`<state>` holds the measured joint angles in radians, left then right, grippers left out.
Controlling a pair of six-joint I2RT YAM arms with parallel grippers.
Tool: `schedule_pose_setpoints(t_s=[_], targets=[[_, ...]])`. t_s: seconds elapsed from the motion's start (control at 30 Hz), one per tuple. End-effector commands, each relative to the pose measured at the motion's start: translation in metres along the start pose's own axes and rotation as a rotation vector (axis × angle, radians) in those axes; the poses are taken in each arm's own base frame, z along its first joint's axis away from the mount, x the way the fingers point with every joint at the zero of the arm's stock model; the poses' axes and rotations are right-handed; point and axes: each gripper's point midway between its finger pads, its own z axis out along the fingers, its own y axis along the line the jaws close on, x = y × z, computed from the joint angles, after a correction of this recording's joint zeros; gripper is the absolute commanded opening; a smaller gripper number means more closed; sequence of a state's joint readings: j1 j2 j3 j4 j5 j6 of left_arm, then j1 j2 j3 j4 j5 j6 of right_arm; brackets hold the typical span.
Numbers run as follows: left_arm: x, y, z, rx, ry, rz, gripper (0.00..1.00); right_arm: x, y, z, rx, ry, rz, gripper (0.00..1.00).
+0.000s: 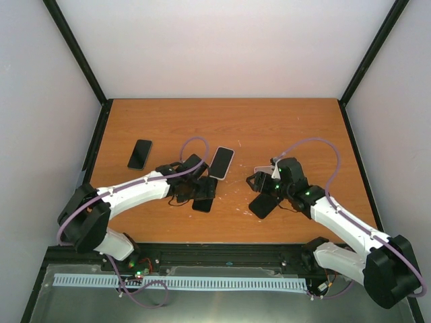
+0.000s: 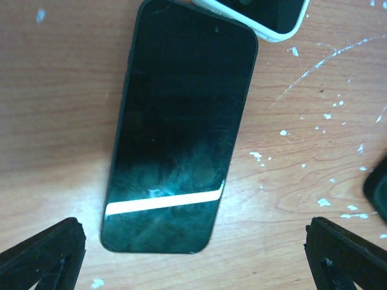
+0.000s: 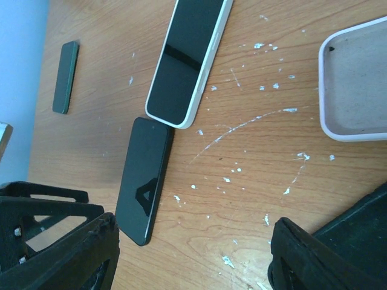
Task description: Put the phone into the phone case
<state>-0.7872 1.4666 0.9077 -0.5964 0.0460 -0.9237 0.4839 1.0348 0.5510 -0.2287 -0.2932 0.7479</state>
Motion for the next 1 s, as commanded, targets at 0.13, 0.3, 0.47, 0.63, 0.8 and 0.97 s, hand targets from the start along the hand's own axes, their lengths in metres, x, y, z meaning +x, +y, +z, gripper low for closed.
schedule_pose_setpoints(t_s=[0.13, 0.3, 0.47, 0.63, 0.8, 0.97], targets=[[-0.035, 0.008, 0.008, -0.047, -0.050, 0.275, 0.98, 0.000, -0.036, -0.011, 0.179, -0.051, -0.003, 0.67], [-0.047, -0.001, 0.021, -0.022, -0.043, 0.326, 0.95, -0.007, -0.065, -0.027, 0.352, -0.113, 0.025, 0.67], [-0.049, 0.000, 0.043, -0.037, -0.004, 0.351, 0.91, 0.001, -0.086, -0.028, 0.426, -0.121, 0.093, 0.64], [-0.044, -0.008, 0.051, 0.015, 0.019, 0.354, 0.91, 0.018, -0.119, -0.032, 0.560, -0.114, 0.197, 0.61], [-0.041, -0.002, 0.063, -0.012, 0.049, 0.353, 0.91, 0.027, -0.128, -0.027, 0.559, -0.122, 0.263, 0.51], [-0.040, 0.003, 0.070, -0.038, 0.060, 0.349, 0.91, 0.030, -0.131, -0.021, 0.547, -0.120, 0.282, 0.41]])
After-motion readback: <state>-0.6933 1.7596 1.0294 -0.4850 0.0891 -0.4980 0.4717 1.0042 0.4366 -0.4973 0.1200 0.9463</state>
